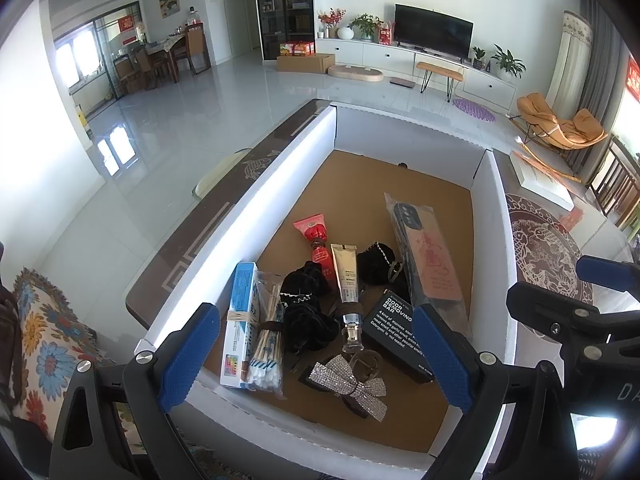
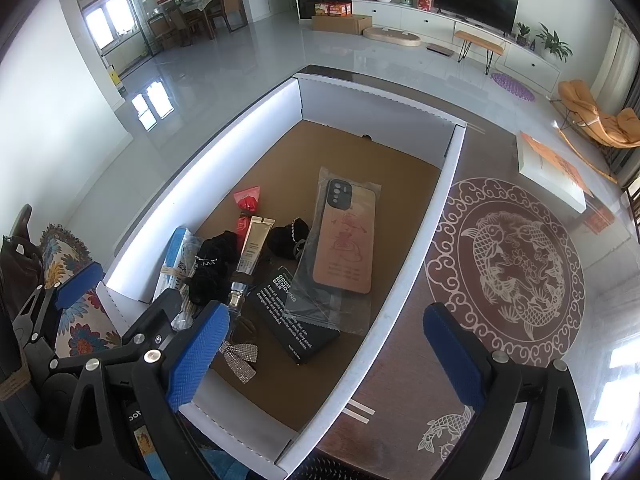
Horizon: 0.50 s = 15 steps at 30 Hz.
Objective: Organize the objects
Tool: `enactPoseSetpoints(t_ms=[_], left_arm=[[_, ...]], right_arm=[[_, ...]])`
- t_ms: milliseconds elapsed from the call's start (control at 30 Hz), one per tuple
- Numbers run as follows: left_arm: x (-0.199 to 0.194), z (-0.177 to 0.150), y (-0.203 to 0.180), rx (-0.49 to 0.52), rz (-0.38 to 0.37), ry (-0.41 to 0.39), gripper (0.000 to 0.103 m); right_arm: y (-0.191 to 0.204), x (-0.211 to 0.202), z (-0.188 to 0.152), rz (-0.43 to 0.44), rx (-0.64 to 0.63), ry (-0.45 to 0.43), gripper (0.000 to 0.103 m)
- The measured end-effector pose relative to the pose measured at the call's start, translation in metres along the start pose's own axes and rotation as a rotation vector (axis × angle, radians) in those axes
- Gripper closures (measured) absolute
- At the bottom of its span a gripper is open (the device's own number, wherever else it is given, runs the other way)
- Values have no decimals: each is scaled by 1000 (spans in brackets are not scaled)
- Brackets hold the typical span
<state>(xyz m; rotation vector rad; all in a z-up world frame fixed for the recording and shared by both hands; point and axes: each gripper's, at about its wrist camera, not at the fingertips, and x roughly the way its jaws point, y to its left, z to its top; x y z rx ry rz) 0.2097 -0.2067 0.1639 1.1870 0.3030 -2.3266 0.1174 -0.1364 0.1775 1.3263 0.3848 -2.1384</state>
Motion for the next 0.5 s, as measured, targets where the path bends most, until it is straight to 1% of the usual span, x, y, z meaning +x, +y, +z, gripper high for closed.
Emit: enactPoseSetpoints(t_ms=[267, 333, 433, 500], left_arm=[[-1, -1, 1, -3, -9, 0, 5], [-4, -2, 2, -7, -26, -21, 5], [-11, -6, 4, -20, -6, -79, 5], [-12, -5, 3, -12, 1, -80, 5]], right_arm=[[1, 0, -1, 2, -1, 2, 5], [1, 0, -2, 3, 1, 2, 5], [0, 1, -2, 10, 6, 0, 5], [1, 0, -2, 6, 5, -2, 5]])
